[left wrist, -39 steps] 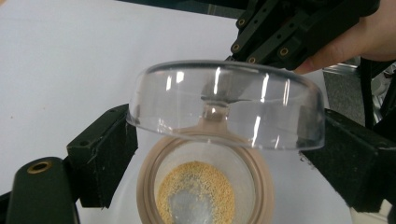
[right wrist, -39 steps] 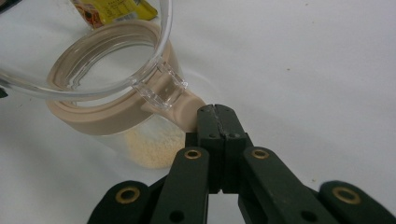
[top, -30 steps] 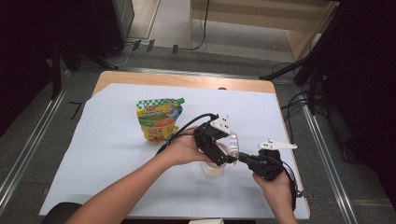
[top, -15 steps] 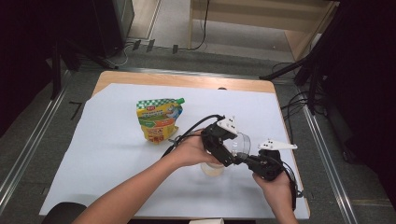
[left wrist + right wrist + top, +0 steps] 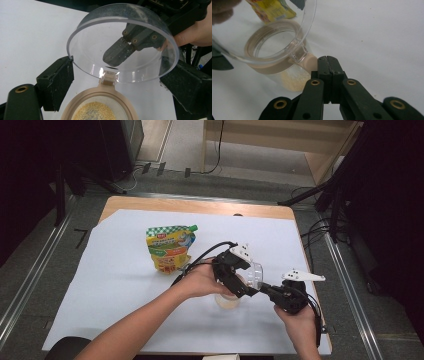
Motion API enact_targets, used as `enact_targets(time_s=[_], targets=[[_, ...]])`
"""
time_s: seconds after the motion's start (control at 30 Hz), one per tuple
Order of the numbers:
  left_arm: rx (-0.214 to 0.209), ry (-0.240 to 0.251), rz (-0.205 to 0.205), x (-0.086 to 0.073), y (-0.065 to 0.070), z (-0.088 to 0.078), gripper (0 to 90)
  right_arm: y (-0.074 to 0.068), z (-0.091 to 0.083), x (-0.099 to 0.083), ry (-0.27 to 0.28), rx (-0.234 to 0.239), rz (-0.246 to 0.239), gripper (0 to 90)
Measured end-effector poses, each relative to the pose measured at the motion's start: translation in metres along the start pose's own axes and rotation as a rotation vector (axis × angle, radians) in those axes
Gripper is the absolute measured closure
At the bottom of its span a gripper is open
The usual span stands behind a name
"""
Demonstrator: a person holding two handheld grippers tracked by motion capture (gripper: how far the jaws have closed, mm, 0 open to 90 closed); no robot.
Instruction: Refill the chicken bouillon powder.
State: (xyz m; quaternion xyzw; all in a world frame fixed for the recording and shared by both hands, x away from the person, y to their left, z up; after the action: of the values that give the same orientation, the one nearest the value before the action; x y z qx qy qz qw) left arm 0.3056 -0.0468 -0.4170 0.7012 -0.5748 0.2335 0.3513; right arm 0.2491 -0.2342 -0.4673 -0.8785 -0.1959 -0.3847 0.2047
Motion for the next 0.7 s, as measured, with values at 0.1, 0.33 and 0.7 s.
enact_targets(time_s=[0.1,0.33,0.7], targets=[[0.004,0.001,-0.01,0.001,0.0,0.001,13.0,-0.002,0.0,0.0,-0.003,0.0,0.0,90.0],[0.009,-0.008,-0.036,0.002,-0.001,0.0,2.9,-0.005,0.003,-0.001,-0.02,0.003,-0.016,90.0],[-0.016,0.018,-0.058,-0.002,0.002,-0.022,13.4,-0.011,-0.008,-0.011,-0.027,0.01,0.003,90.0]])
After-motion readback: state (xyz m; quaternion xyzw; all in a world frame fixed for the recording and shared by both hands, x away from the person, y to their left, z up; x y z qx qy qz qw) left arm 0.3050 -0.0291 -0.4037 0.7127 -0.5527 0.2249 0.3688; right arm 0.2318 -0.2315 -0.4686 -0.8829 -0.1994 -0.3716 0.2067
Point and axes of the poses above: each handheld gripper's, and its own axes: z roughly forward along the jaws, x roughly out of its top, y roughly to its right, the point moved 2 cm from there along z, roughly forward along the jaws, and after that the axes turned 6 degrees about -x, right-handed, at the moved point
